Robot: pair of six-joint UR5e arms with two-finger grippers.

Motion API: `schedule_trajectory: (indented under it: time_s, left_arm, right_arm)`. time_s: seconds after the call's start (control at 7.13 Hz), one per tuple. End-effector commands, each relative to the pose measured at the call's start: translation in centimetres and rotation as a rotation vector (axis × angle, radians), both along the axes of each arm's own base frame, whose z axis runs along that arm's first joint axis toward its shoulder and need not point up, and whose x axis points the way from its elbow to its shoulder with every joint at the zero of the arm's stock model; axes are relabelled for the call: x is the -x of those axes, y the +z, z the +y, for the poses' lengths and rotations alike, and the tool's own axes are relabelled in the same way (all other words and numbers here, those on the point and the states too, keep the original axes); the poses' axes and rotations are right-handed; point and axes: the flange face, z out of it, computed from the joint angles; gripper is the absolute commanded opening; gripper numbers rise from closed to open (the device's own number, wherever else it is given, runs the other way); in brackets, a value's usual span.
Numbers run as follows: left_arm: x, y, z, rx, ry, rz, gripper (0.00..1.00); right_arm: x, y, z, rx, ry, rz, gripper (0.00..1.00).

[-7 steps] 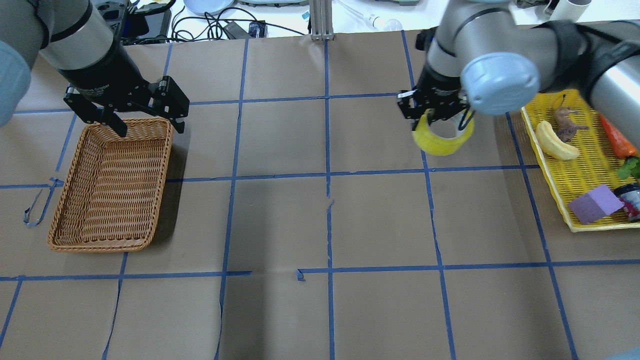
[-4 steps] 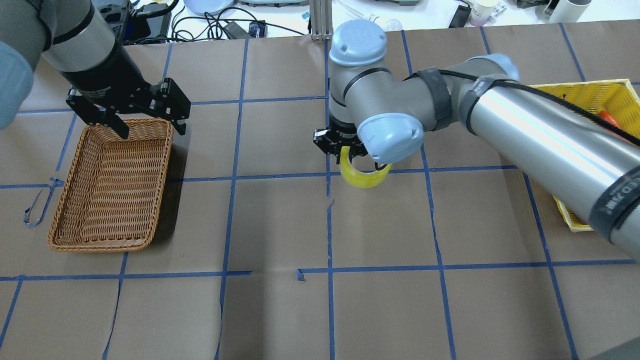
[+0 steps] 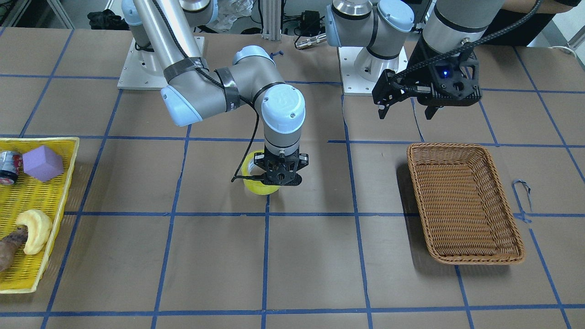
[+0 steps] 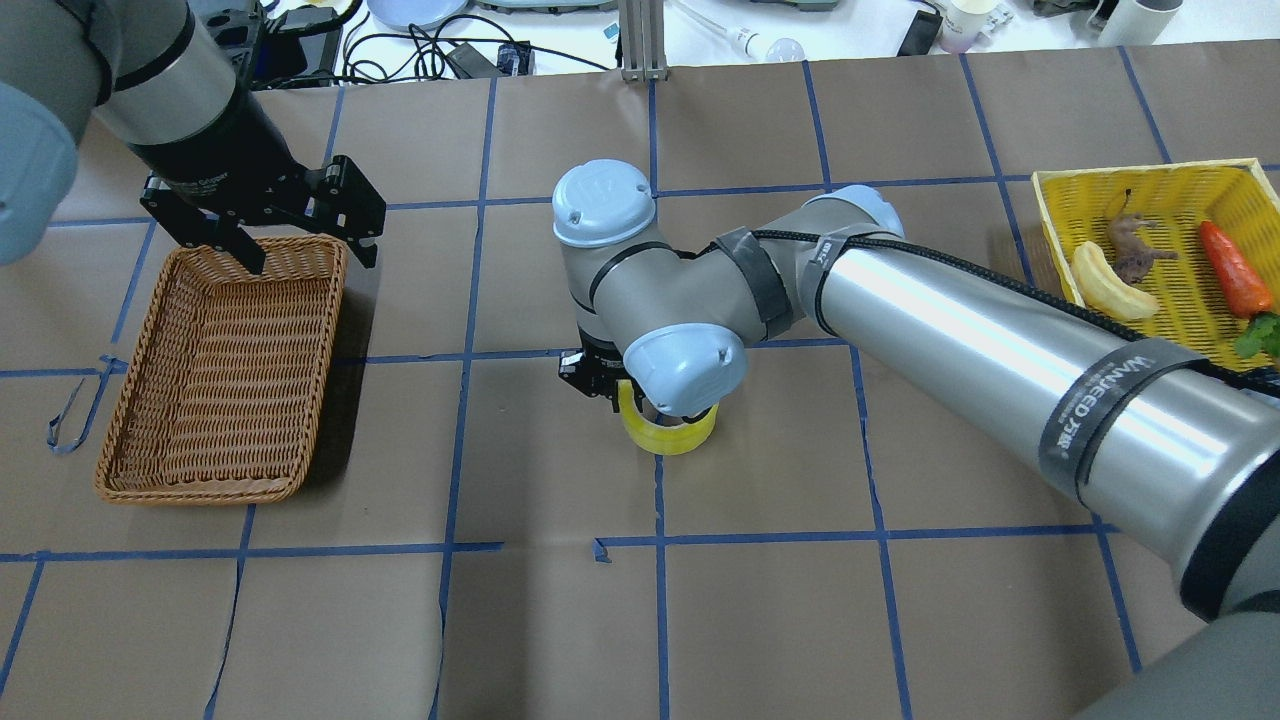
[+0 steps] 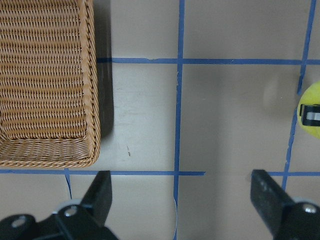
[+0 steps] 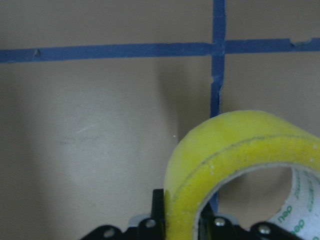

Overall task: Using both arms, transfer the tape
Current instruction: 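Carry the tape roll with the right gripper toward the table center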

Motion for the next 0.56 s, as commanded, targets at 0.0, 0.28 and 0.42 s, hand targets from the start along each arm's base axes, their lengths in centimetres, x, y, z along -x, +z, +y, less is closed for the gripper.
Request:
schedule_trajectory:
  time_s: [0.0,0.28,0.42]
  left_arm:
    - [0.1,0.0,-0.1,0.003,-0.001,0.0,1.0]
    - [0.0,0.0,-0.1,0.003,-0.001,-0.003,1.0]
    - [0.0,-0.1,0.0,0.001,-0.001,-0.006,1.0]
  right_arm:
    - [-1.1,-0.9,0.6,-0.002,0.011,-0.017,0.06]
    - [-1.2,-0.3,0.3,0.026,0.006,-0.034,1.0]
    - [-0.8,0.6,-0.2,0.046,0.013,-0.032,1.0]
